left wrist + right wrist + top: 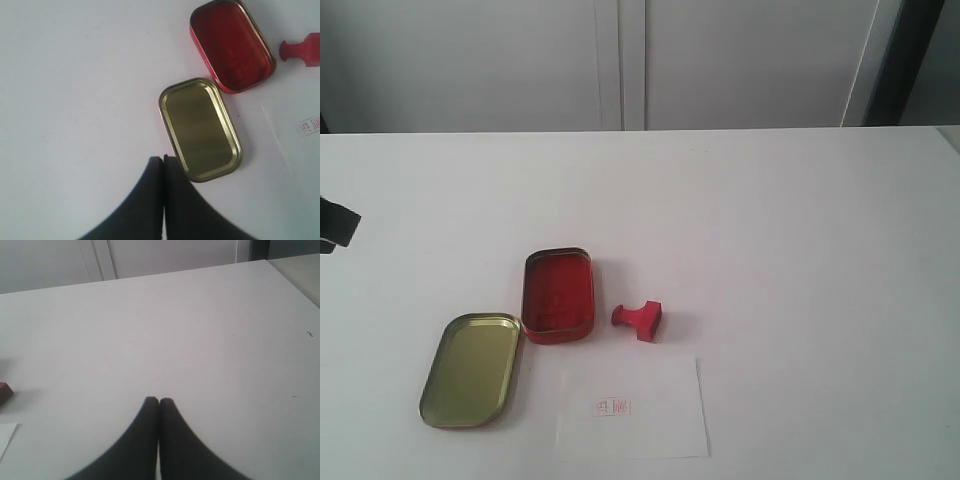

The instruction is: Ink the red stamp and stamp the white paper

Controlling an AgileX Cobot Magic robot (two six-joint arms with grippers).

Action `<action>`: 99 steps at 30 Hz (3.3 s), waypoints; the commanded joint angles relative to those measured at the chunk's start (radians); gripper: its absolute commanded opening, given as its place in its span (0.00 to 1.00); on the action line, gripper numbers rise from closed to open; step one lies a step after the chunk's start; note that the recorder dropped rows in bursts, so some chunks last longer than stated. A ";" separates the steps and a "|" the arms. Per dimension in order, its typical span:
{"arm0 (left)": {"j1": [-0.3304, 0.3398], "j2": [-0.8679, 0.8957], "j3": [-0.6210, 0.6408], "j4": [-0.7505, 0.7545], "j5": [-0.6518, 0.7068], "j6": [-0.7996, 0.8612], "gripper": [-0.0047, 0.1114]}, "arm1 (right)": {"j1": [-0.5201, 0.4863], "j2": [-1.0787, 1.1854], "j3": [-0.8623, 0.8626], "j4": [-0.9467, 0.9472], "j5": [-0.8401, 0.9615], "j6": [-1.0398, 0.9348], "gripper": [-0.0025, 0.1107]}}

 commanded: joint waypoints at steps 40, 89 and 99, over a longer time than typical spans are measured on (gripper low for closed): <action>0.286 -0.372 0.380 -0.053 -0.097 -0.001 0.04 | 0.001 -0.005 0.001 -0.006 -0.012 0.016 0.02; 0.421 -1.063 0.986 -0.041 -0.430 0.123 0.04 | 0.001 -0.005 0.001 -0.006 -0.012 0.016 0.02; 0.421 -1.063 0.986 -0.041 -0.430 0.123 0.04 | 0.001 -0.005 0.001 -0.006 -0.012 0.016 0.02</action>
